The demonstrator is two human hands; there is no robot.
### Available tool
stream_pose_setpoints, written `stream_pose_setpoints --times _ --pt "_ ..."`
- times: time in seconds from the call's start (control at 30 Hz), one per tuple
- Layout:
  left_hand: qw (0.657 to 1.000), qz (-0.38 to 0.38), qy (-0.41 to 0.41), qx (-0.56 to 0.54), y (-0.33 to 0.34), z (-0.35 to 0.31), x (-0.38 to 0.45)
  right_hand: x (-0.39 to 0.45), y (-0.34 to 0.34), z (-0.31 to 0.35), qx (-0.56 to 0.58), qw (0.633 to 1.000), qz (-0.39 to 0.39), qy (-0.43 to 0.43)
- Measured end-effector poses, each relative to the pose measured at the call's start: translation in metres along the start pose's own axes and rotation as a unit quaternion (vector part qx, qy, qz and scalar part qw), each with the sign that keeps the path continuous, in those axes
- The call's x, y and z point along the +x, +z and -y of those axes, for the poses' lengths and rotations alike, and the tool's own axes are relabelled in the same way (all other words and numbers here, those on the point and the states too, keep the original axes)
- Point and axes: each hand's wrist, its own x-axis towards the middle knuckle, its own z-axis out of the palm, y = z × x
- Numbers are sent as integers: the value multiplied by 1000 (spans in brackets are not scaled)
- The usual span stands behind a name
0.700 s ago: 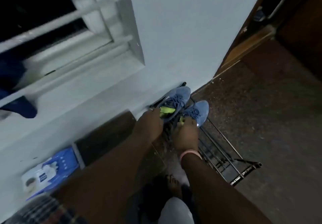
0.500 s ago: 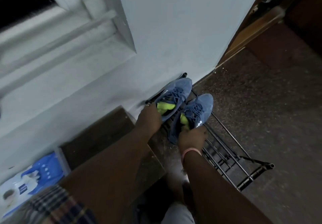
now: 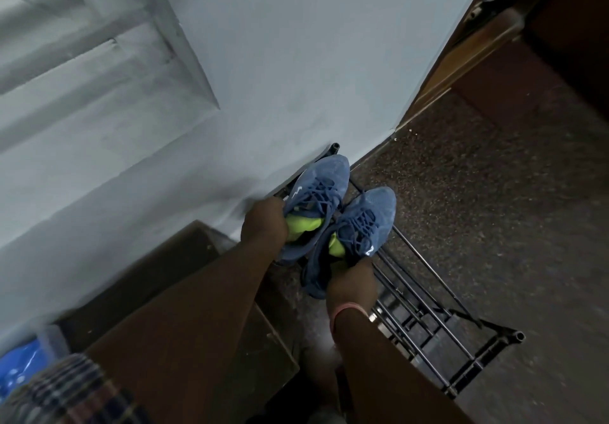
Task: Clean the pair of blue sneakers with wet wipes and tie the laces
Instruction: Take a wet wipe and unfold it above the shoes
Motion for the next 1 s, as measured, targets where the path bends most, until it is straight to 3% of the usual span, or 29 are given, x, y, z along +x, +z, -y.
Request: stream_pose_setpoints --times 0.17,0.33,0.57,0.8,1.0 --pt "999 3 -31 -40 -27 -10 -34 -11 -28 16 -18 999 -26 5" --pt "991 8 -76 -109 -59 -9 -91 -43 -64 23 -55 997 -33 -45" --pt "969 -9 -175 -175 -95 24 -199 -120 -95 33 -162 980 20 -110" --pt "916 -57 -307 -253 -96 79 -291 -182 -82 32 -200 945 118 -232" --pt "847 -131 -390 -336 -49 148 -303 -200 -30 22 -246 902 188 -300"
